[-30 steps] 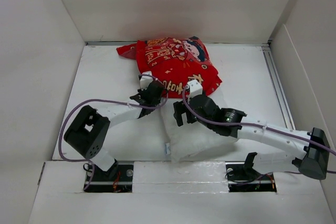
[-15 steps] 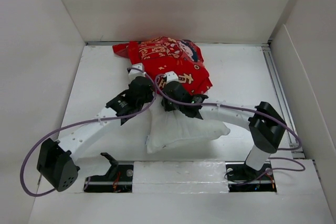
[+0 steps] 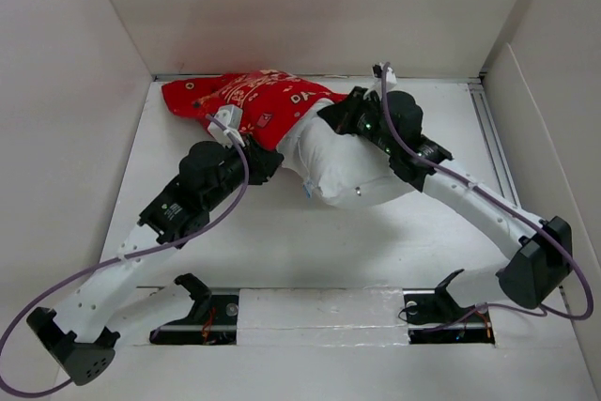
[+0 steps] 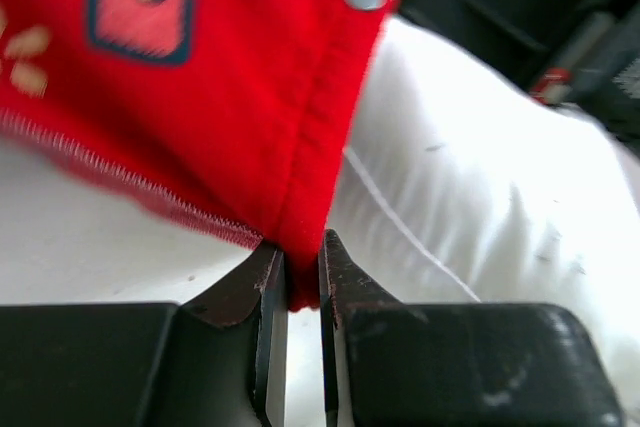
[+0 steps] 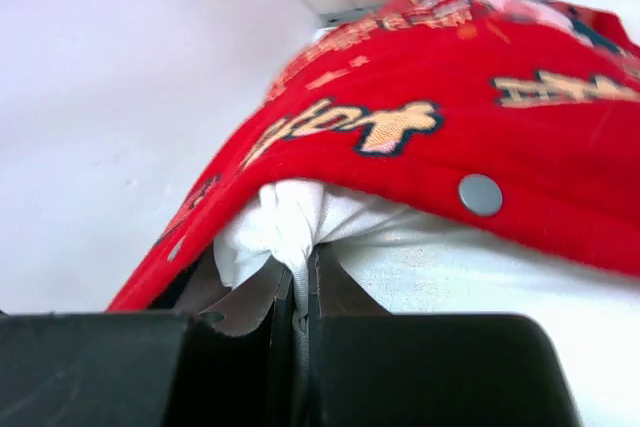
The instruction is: Put the pillow into the pillowcase
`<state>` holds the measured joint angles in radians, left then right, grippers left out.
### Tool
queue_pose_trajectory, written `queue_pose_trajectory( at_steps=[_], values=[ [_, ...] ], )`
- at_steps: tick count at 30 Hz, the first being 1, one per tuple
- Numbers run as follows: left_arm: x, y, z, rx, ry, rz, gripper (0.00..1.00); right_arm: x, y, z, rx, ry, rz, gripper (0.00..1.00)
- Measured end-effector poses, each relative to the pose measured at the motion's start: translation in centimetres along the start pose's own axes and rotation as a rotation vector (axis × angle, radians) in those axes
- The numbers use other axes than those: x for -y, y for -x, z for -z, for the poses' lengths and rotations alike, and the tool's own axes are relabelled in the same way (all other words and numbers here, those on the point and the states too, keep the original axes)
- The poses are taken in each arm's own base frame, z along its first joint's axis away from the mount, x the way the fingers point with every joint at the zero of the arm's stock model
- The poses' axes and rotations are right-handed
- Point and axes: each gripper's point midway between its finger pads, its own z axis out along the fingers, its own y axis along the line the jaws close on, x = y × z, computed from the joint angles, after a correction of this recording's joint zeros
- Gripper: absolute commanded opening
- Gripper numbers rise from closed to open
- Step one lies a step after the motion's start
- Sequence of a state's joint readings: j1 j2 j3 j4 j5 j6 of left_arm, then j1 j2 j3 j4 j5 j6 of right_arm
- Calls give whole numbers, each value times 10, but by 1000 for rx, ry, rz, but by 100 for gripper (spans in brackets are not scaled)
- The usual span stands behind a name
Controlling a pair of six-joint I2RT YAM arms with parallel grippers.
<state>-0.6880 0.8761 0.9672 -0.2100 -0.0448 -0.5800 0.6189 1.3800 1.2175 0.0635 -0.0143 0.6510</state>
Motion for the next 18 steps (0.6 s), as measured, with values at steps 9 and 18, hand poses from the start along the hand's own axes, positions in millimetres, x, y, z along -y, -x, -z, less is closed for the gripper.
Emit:
queue_pose_trajectory(
  at_steps=[9,18],
  values=[
    [25,22,10,9,-64,-12,0,-37,-35,-16,-32,183,-41,0],
    [52,42,15,-50,-94,-20,0,-24,-34,-28,-2,204,-119,0]
  ],
)
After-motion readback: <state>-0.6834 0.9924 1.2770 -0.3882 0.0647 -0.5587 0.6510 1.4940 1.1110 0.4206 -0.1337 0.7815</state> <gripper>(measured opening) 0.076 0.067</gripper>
